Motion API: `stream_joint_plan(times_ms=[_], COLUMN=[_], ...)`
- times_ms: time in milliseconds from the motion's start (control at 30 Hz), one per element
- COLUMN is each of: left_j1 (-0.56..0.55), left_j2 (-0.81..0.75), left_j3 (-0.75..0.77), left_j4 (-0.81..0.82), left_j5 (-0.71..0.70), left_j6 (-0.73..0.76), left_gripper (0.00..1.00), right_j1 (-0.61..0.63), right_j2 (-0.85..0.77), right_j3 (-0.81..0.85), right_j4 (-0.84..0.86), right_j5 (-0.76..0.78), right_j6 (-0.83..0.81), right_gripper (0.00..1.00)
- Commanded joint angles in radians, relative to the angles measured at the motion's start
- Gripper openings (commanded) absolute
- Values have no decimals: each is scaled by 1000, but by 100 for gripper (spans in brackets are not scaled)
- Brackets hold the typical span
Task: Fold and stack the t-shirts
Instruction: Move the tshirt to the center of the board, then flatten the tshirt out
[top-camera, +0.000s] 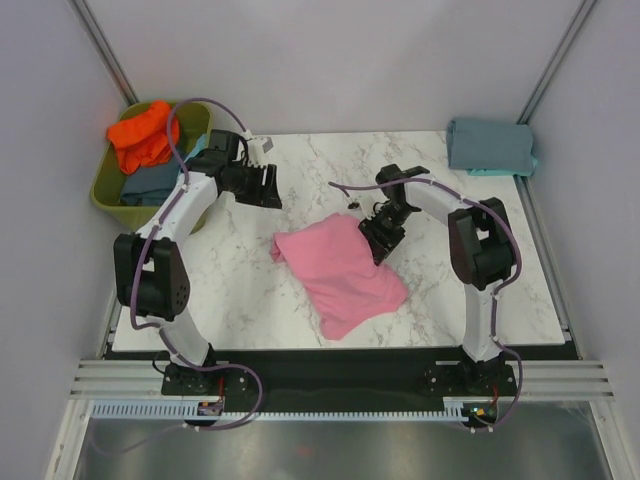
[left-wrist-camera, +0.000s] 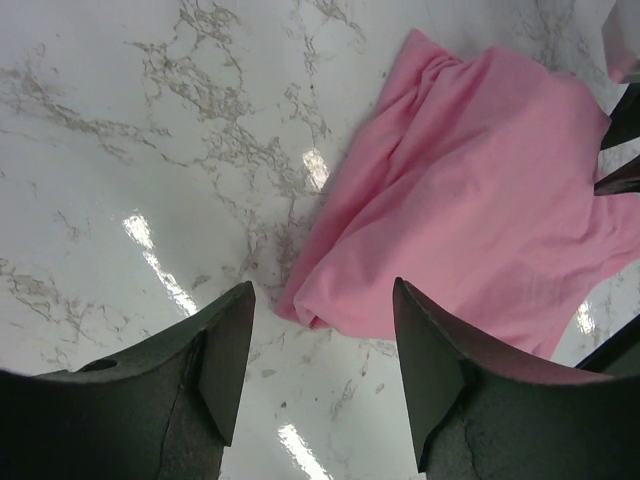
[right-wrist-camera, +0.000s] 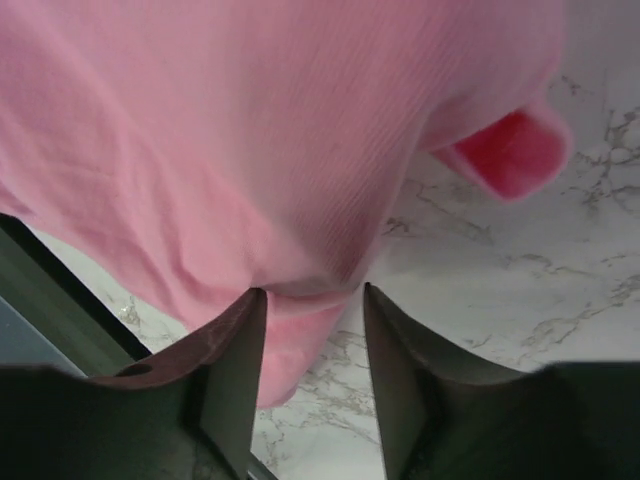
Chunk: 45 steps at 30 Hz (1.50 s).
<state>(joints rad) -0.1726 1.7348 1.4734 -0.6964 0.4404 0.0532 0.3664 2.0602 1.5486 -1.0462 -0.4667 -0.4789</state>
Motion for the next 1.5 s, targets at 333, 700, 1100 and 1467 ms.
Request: stream_joint_plan(times_ms=[333, 700, 1100, 1467], left_j1=[-10, -4, 13, 16], left_j2=[34, -32, -265, -420], left_j3=[93, 45, -99, -160], left_j4=[21, 35, 43, 43], left_j5=[-62, -181, -275, -275], left_j6=[42, -10, -79, -79], left_gripper=[65, 68, 74, 74], right_j1=[65, 69, 140, -75], right_j2=[-40, -374, -517, -534], right_j3=[99, 311, 449, 482], right_j4=[34, 163, 245, 314], right_j5=[140, 172, 286, 419], right_j6=[34, -64, 65, 78], right_gripper=[0, 0, 0, 0])
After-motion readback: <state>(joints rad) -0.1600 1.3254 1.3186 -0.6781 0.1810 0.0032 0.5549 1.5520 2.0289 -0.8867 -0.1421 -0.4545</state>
